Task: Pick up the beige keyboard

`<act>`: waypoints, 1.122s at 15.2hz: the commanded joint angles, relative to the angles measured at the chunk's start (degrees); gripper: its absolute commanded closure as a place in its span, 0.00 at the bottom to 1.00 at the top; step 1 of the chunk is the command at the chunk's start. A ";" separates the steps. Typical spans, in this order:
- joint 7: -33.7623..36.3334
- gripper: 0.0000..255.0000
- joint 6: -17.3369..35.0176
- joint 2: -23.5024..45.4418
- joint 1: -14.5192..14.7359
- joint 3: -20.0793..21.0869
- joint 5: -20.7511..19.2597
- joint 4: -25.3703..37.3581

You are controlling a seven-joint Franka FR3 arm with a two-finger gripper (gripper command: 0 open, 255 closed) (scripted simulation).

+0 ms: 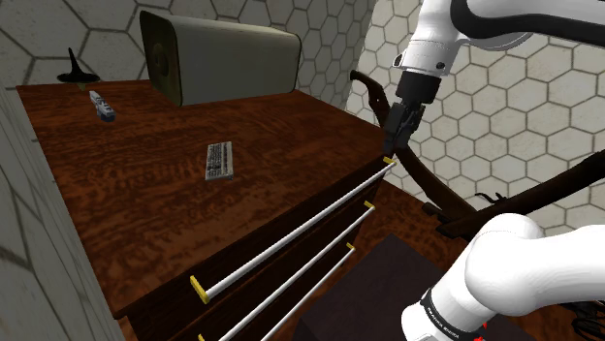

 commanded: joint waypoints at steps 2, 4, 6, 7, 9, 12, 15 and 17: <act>2.27 0.00 0.74 0.18 0.12 1.51 1.08 0.08; 6.74 0.00 2.31 0.86 0.26 4.57 3.12 0.50; 11.19 0.00 3.98 1.95 0.35 7.62 4.93 1.27; 13.40 0.00 4.85 2.64 0.36 9.14 5.74 1.79; 17.82 0.00 6.62 4.31 0.28 12.17 7.13 3.10; 24.45 0.00 9.31 7.50 -0.10 16.71 8.56 5.72; 31.16 0.00 11.91 11.46 -0.86 21.27 9.08 9.14; 35.76 0.00 13.55 14.52 -1.56 24.33 8.82 11.85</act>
